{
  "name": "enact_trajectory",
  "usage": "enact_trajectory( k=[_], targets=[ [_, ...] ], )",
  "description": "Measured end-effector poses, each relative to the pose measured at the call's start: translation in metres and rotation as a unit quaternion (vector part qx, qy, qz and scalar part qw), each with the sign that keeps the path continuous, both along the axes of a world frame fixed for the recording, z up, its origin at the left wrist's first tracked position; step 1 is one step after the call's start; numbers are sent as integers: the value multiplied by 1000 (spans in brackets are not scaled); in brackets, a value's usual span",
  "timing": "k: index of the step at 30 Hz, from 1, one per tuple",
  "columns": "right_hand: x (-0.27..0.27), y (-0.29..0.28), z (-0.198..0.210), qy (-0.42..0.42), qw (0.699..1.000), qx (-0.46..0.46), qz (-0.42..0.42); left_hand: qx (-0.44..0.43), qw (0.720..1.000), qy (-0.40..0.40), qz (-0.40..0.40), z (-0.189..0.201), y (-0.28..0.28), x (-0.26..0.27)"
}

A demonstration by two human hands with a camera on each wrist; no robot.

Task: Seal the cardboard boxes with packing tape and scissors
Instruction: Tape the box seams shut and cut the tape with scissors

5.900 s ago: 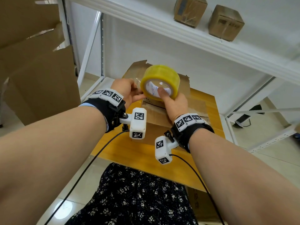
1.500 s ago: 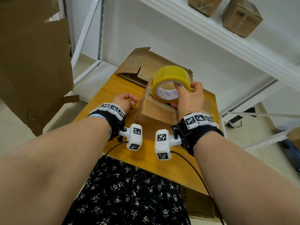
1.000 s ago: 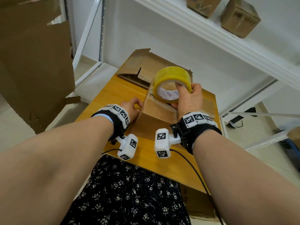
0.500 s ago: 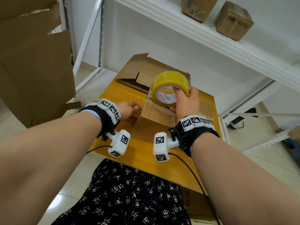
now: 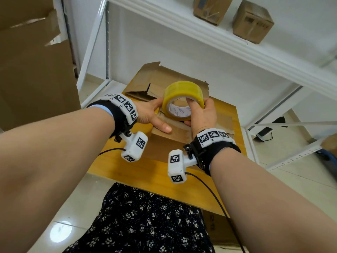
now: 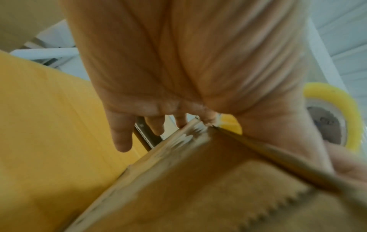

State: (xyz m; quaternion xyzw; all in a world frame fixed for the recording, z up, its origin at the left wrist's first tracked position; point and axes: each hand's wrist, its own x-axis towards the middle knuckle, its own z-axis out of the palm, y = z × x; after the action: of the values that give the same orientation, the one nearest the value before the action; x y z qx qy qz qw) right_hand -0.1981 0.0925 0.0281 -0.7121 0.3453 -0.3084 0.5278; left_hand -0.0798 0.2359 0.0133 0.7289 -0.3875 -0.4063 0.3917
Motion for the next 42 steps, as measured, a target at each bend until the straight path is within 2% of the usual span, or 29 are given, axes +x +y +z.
enact_trajectory(
  k=[4, 7, 9, 17, 23, 30, 36, 42],
  targets=[
    [-2, -5, 10, 40, 995, 42, 80, 35, 999, -33, 22, 4, 3, -1],
    [-9, -15, 23, 98, 983, 4, 153, 38, 998, -36, 39, 7, 3, -5],
    [-12, -21, 34, 105, 978, -17, 180, 42, 997, -38, 46, 8, 2, -6],
    [-2, -14, 47, 102, 971, -77, 202, 77, 994, -52, 66, 13, 1, -8],
    [-5, -26, 49, 150, 955, -82, 243, 111, 987, -85, 78, 15, -3, -8],
    [-7, -33, 49, 176, 950, -106, 235, 112, 987, -98, 64, 13, -3, -13],
    [-22, -46, 47, 176, 962, -94, 188, 114, 987, -97, 55, 16, -3, -15],
    [-36, -56, 53, 209, 953, -131, 177, 105, 989, -98, 47, 16, -6, -16]
  ],
)
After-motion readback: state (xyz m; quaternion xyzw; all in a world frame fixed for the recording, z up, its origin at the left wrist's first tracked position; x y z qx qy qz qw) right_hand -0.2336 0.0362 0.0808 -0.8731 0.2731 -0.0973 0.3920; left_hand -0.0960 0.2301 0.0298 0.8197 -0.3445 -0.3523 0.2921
